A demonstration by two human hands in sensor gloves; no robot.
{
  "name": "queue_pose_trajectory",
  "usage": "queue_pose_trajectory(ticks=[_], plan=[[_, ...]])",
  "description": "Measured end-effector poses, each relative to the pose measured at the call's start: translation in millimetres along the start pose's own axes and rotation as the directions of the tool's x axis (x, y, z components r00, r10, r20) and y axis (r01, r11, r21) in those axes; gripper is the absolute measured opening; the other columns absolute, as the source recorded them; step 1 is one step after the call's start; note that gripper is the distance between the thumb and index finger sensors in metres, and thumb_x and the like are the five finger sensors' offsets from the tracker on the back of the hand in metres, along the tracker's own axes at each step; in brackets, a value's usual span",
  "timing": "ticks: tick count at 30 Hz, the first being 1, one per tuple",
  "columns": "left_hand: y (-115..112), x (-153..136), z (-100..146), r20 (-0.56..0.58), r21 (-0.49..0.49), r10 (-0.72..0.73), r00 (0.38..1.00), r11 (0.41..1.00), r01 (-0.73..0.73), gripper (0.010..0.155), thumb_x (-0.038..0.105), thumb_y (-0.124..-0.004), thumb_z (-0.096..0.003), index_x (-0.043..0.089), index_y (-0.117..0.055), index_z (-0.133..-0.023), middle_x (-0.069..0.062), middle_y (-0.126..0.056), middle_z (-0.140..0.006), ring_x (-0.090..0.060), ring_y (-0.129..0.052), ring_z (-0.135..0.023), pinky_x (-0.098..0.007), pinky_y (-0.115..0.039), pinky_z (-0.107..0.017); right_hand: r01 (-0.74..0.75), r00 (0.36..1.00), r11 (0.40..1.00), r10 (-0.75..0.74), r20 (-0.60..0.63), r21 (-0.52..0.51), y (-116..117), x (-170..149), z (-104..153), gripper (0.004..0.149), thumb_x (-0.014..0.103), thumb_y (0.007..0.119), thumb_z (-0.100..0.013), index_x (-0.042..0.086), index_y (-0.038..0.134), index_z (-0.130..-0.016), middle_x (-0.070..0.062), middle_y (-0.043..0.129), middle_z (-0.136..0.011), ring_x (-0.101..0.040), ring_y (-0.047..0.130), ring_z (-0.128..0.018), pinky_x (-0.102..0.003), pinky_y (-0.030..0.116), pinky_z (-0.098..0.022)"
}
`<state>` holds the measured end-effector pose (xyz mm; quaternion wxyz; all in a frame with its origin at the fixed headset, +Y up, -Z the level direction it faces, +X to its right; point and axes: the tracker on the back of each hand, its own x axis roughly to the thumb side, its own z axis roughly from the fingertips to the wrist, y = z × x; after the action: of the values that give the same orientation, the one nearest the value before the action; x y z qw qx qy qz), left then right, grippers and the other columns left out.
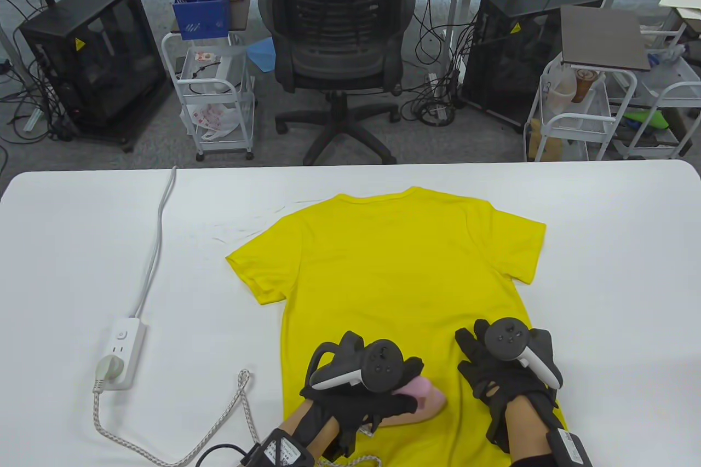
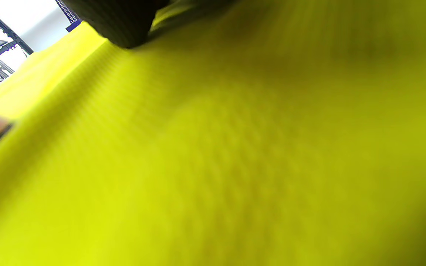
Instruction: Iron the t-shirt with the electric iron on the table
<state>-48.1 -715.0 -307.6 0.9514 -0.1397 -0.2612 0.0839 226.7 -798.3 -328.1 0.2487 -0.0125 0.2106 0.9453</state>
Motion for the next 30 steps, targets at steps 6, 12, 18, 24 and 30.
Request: queue_pose_trajectory(ticks=[6,12,18,24,30], plan=[[12.8,-66.2,1.4,-0.361,0.119,0.086,0.929,0.992,-0.045,0.075,0.056,-0.082,-0.0417,0.037,-0.050,-0.107,0.005,-0.085,-0.084,-0.016,-0.098,-0.057,-0.051,-0.074,-0.064,0.003,1.000,1.000,-0.003,0.002,0.004,-0.4,-0.8,0.2,0.063,0.041,0.072,-0.049,0.039,0.040,-0.103,0.000,0.016,-0.112,-0.029,0.006,-0.100,-0.060,0.012,-0.067],[15.1,-86.1,6.2,-0.337,0.129,0.202,0.920,0.977,-0.167,0.075,0.058,-0.080,-0.0419,0.035,-0.052,-0.107,0.003,-0.085,-0.082,-0.017,-0.097,-0.055,-0.050,-0.074,-0.063,0.003,1.000,1.000,-0.003,-0.001,0.005,-0.2,-0.1,0.2,0.063,0.041,0.072,-0.049,0.039,0.039,-0.103,0.000,0.016,-0.112,-0.029,0.006,-0.100,-0.060,0.012,-0.067],[3.9,-38.8,-1.8,-0.055,-0.044,0.185,0.981,0.981,-0.188,0.073,0.062,-0.078,-0.0413,0.036,-0.055,-0.106,0.005,-0.088,-0.080,-0.016,-0.099,-0.054,-0.049,-0.076,-0.063,-0.001,1.000,1.000,0.001,-0.005,0.001,0.3,0.5,-0.1,0.063,0.041,0.072,-0.049,0.040,0.039,-0.103,0.000,0.016,-0.112,-0.029,0.006,-0.100,-0.060,0.012,-0.067],[-8.4,16.8,3.3,0.184,-0.132,0.069,0.980,0.990,-0.045,0.073,0.063,-0.078,-0.0396,0.039,-0.057,-0.105,0.007,-0.089,-0.081,-0.015,-0.101,-0.055,-0.049,-0.078,-0.064,-0.005,1.000,1.000,0.005,-0.005,-0.005,1.0,0.5,0.2,0.063,0.042,0.071,-0.049,0.040,0.039,-0.102,0.000,0.016,-0.112,-0.029,0.006,-0.100,-0.060,0.012,-0.067],[-1.3,0.2,1.2,0.039,-0.021,0.017,0.999,1.000,-0.016,0.073,0.062,-0.080,-0.0385,0.039,-0.057,-0.104,0.006,-0.089,-0.080,-0.015,-0.102,-0.055,-0.050,-0.078,-0.063,-0.001,1.000,1.000,0.001,-0.002,-0.002,0.7,-0.1,0.2,0.063,0.041,0.072,-0.049,0.040,0.039,-0.103,0.000,0.016,-0.112,-0.029,0.006,-0.100,-0.060,0.012,-0.067]])
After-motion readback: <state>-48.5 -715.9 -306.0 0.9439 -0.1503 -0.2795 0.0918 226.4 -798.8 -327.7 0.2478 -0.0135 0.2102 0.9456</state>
